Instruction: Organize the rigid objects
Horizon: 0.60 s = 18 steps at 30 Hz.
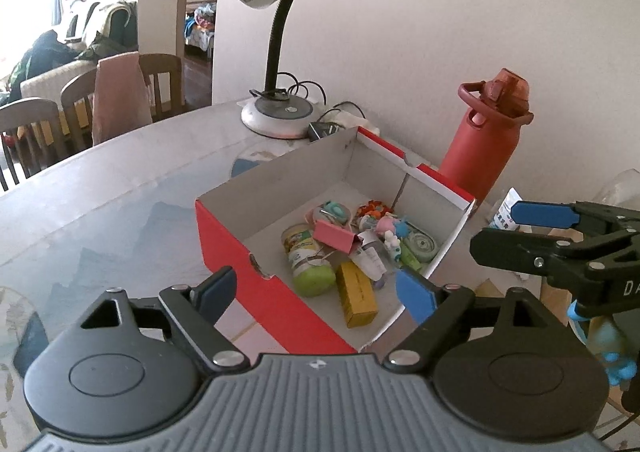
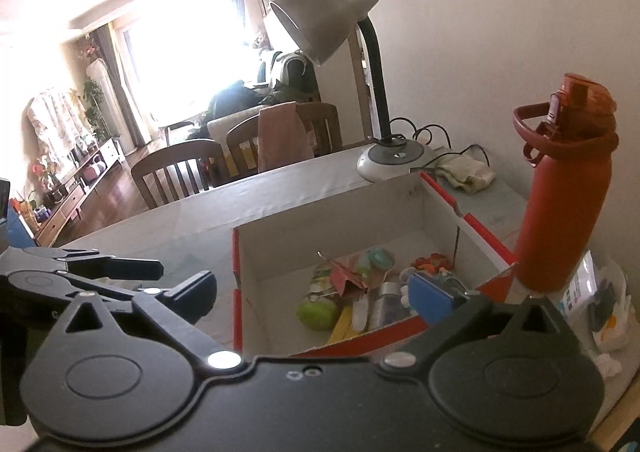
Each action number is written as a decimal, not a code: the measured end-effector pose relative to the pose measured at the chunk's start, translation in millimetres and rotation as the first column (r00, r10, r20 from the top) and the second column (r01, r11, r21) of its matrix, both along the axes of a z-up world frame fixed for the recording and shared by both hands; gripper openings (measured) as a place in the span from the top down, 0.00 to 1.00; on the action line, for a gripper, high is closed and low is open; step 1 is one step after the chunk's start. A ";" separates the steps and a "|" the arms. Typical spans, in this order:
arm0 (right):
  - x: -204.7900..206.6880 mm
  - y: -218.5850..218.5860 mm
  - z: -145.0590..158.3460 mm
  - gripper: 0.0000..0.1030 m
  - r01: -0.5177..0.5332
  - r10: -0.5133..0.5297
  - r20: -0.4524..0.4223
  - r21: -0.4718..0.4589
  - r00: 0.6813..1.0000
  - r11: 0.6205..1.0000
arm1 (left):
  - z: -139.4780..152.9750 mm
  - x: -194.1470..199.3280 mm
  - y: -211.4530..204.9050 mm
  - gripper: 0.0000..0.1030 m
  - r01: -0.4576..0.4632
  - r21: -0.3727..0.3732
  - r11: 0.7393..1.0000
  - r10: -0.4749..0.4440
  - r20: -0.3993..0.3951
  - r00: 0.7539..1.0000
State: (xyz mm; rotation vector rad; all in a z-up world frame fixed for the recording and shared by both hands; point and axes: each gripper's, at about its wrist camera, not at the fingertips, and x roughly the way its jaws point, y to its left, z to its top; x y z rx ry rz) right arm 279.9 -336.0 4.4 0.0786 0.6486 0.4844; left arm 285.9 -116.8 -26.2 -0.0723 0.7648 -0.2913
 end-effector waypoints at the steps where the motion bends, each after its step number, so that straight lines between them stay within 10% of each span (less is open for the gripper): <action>1: -3.1 -0.9 -0.1 0.01 0.007 -0.007 0.002 0.003 1.000 1.000 | 1.0 -2.9 0.2 0.14 -0.001 0.000 1.000 0.001 0.005 1.000; 4: -11.7 -3.3 0.3 0.01 0.024 -0.024 0.007 0.009 1.000 1.000 | 3.3 -11.0 -0.4 0.00 0.002 0.002 1.000 -0.002 0.020 1.000; 18: -39.8 -10.7 7.2 0.01 0.049 -0.050 0.022 0.032 0.998 0.998 | 15.5 -35.5 -4.1 0.00 0.030 -0.037 0.999 -0.028 0.065 0.997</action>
